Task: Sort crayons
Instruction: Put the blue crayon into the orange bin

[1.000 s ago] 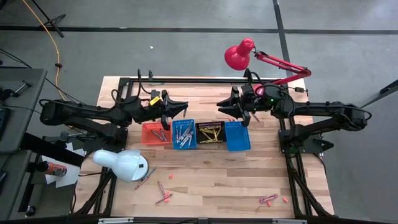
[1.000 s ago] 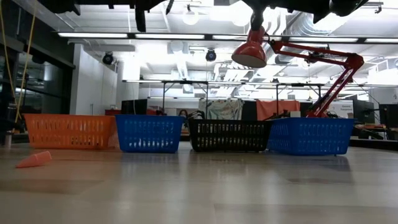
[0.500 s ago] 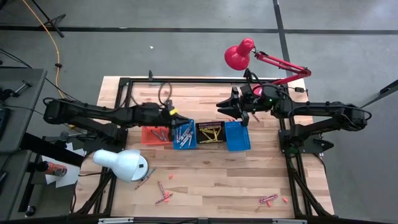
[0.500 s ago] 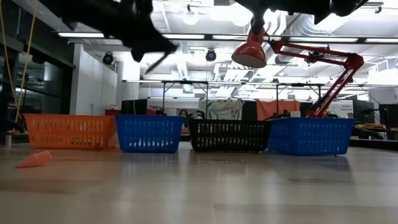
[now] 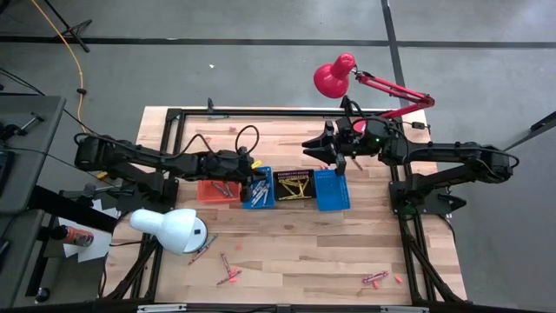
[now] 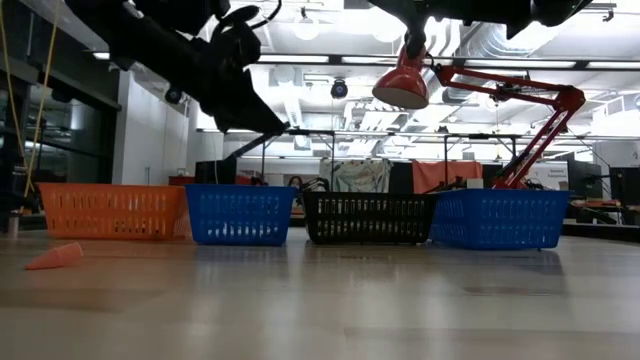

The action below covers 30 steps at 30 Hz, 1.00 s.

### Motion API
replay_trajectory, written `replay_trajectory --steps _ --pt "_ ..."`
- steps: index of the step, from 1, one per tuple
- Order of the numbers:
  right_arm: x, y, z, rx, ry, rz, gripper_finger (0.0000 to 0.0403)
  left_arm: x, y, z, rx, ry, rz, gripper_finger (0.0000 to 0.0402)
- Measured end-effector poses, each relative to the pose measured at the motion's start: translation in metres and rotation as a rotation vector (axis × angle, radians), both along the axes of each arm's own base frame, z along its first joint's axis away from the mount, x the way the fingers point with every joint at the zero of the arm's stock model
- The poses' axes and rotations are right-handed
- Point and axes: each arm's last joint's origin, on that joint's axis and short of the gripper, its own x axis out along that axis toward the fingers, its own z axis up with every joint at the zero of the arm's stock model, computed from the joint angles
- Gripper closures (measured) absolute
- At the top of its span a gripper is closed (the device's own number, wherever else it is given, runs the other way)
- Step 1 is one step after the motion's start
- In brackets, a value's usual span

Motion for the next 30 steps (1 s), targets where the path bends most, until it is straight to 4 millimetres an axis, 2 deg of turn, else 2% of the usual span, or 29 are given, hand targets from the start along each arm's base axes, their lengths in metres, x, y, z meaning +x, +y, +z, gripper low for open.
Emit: replay_trajectory --steps 7,10,18,21,24,30 --pt "0.000 0.000 -0.001 0.003 0.011 -0.005 0.0281 -0.005 0.000 0.010 0.002 -0.033 0.002 0.0374" --pt "0.000 0.000 -0.002 0.005 0.018 -0.005 0.0281 -0.016 0.000 0.014 -0.016 0.018 0.014 0.0379" --pt "0.000 -0.002 -0.003 -0.023 0.031 -0.065 0.0281 -0.065 -0.001 0.007 -0.131 0.373 0.112 0.0390" --pt "0.000 -0.002 -0.003 -0.032 0.031 -0.065 0.0281 -0.076 -0.002 0.002 -0.142 0.498 0.120 0.0385" --pt "0.000 -0.002 -0.004 -0.031 0.035 -0.065 0.0281 -0.080 -0.003 -0.002 -0.147 0.560 0.106 0.0377" --pt "0.000 -0.002 -0.004 -0.030 0.039 -0.065 0.0281 -0.079 -0.003 -0.004 -0.133 0.575 0.088 0.0354"
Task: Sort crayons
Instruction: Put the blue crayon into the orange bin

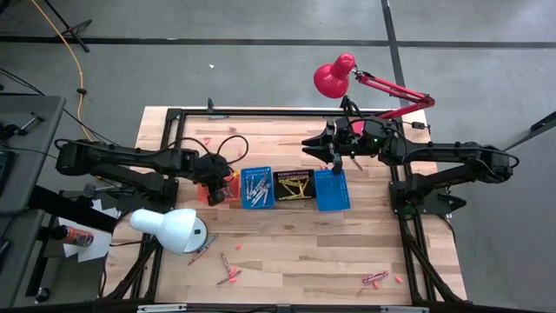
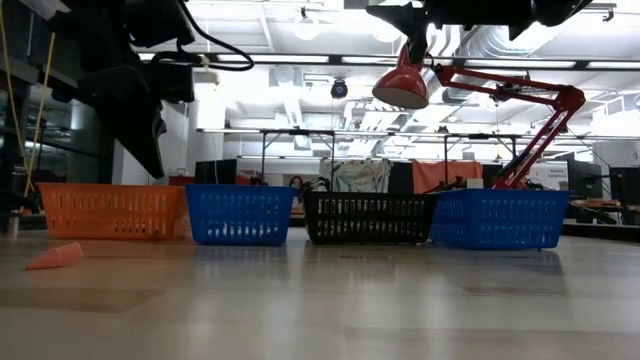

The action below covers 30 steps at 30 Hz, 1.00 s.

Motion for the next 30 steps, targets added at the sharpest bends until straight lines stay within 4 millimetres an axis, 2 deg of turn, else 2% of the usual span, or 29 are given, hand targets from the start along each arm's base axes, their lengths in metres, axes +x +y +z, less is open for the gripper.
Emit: replay_trajectory --steps 5,8,10,14,18,20,24,30 --pt "0.000 0.000 0.000 0.000 0.000 -0.001 0.0281 0.000 0.000 0.000 -0.010 -0.002 0.017 0.0321" --pt "0.000 0.000 0.000 -0.008 0.000 0.000 0.0281 0.005 0.000 0.013 -0.020 -0.030 0.041 0.0294" --pt "0.000 0.000 0.000 -0.016 0.000 -0.001 0.0281 0.012 0.003 0.033 -0.014 -0.097 0.051 0.0279" --pt "0.000 0.000 0.000 -0.015 -0.001 -0.014 0.0281 0.024 0.024 0.100 0.141 -0.335 0.093 0.0256" --pt "0.000 -0.001 0.000 -0.018 -0.001 -0.030 0.0281 0.024 0.052 0.160 0.297 -0.565 0.200 0.0246" --pt "0.000 -0.001 0.000 -0.018 -0.001 -0.034 0.0281 0.021 0.064 0.178 0.327 -0.654 0.256 0.0245" --pt "0.000 -0.001 0.000 -0.014 -0.001 -0.033 0.0281 0.015 0.078 0.182 0.302 -0.686 0.266 0.0245" --pt "0.000 -0.001 0.000 -0.013 -0.001 -0.033 0.0281 0.013 0.080 0.178 0.265 -0.652 0.247 0.0245"
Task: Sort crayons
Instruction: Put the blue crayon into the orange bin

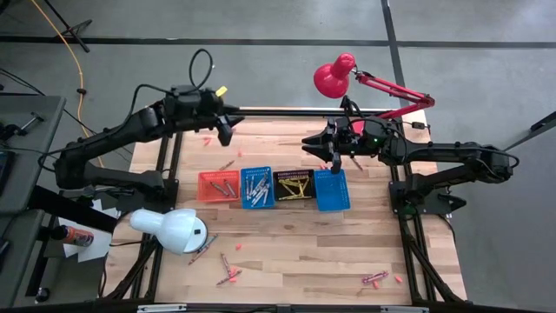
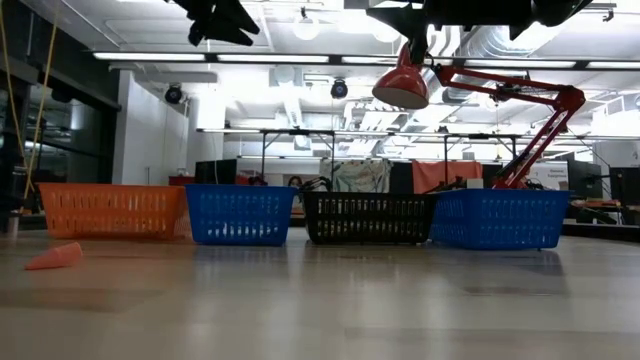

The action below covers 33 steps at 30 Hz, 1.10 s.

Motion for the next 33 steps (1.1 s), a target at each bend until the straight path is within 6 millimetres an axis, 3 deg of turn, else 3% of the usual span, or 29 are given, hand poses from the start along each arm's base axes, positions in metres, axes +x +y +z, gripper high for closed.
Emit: replay_trajectory --steps 9,14,19,22,28,33 --pt "0.000 -0.002 -0.001 0.015 0.016 -0.067 0.0281 -0.008 -0.003 0.002 0.060 0.039 0.011 0.0245" --pt "0.004 -0.022 0.002 0.055 0.383 -0.455 0.0281 -0.009 -0.004 0.004 0.069 0.037 0.026 0.0245" --pt "0.011 -0.063 0.001 0.080 0.710 -0.758 0.0281 -0.009 -0.003 0.003 0.069 0.039 0.033 0.0245" --pt "0.017 -0.086 -0.021 0.138 0.836 -0.778 0.0281 -0.009 -0.003 0.003 0.057 0.033 0.038 0.0245" --pt "0.019 -0.116 -0.085 0.400 0.977 -0.886 0.0281 -0.009 -0.003 0.003 0.055 0.032 0.039 0.0245" --pt "0.018 -0.146 -0.115 0.488 0.949 -1.050 0.0281 -0.009 -0.003 0.003 0.055 0.032 0.039 0.0245"
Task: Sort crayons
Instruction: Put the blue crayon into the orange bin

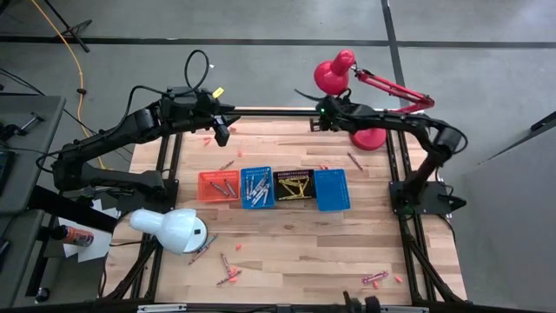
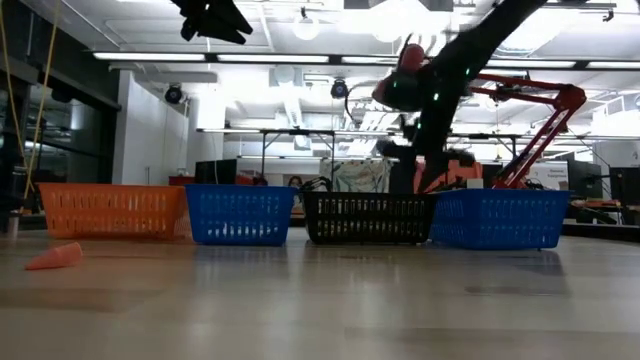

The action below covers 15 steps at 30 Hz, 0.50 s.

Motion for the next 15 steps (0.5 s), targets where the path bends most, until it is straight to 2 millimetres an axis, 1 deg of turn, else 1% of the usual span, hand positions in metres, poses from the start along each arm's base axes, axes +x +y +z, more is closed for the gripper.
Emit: replay_trajectory --steps 4,8,12,15 --pt "0.002 -0.017 -0.023 0.039 -0.029 -0.057 0.0281 0.000 0.000 0.000 0.000 0.000 0.000 0.0245" --pt "0.000 -0.028 -0.042 0.078 -0.039 -0.127 0.0281 0.000 0.000 0.000 -0.012 -0.008 0.007 0.0245" --pt "0.001 -0.036 -0.044 0.055 -0.084 -0.152 0.0282 0.000 0.000 0.000 -0.018 -0.011 0.009 0.0245" --pt "0.003 -0.043 -0.040 0.024 -0.128 -0.106 0.0292 0.000 0.000 0.000 -0.018 -0.011 0.009 0.0245"
